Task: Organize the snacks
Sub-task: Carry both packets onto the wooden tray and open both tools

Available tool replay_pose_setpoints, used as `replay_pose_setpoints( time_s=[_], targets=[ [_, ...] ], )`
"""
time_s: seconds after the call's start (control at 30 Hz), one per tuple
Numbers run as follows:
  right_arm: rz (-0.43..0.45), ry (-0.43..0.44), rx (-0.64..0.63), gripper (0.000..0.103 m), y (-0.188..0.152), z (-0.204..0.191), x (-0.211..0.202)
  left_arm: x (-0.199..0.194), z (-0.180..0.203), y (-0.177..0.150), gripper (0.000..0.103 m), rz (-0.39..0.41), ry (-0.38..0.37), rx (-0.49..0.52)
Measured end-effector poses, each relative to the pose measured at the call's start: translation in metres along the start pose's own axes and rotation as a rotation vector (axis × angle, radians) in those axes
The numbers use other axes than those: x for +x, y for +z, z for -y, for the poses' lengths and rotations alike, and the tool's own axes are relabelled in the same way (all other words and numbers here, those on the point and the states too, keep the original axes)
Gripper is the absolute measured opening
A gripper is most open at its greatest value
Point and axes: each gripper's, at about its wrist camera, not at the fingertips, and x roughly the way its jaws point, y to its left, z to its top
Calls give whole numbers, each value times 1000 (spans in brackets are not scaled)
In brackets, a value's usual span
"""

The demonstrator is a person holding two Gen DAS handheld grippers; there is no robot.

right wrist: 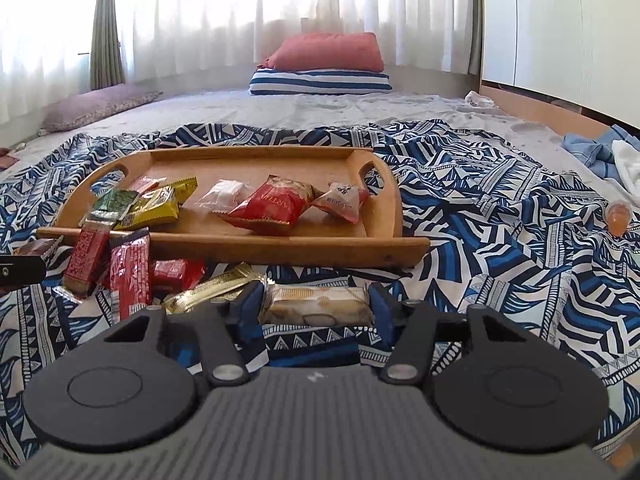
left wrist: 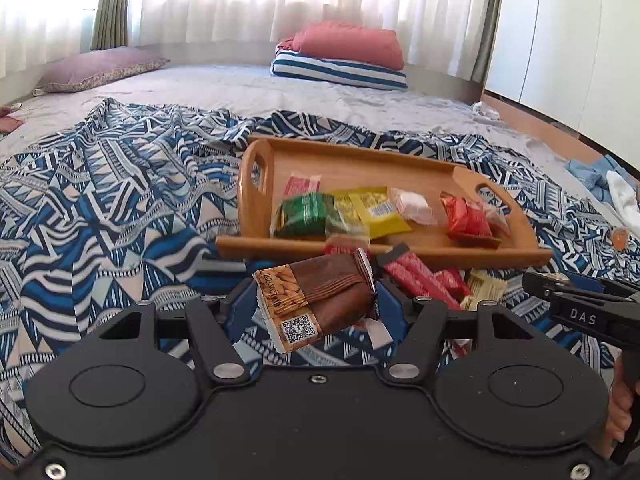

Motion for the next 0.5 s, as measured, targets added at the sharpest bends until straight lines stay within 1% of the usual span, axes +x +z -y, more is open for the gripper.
replay_pose_setpoints(
  time_s=[0.2,0.33,0.5],
  targets=[
    [26,2,25,59,28,10,0,1,-4,31,62,39,-19,-5],
    [40,0,-3,59,53,11,7,10,-8,62,62,43,-36,-19],
    [37,27,-27,59,93,11,23,27,-9,103,62,48,-68,-48]
  ],
)
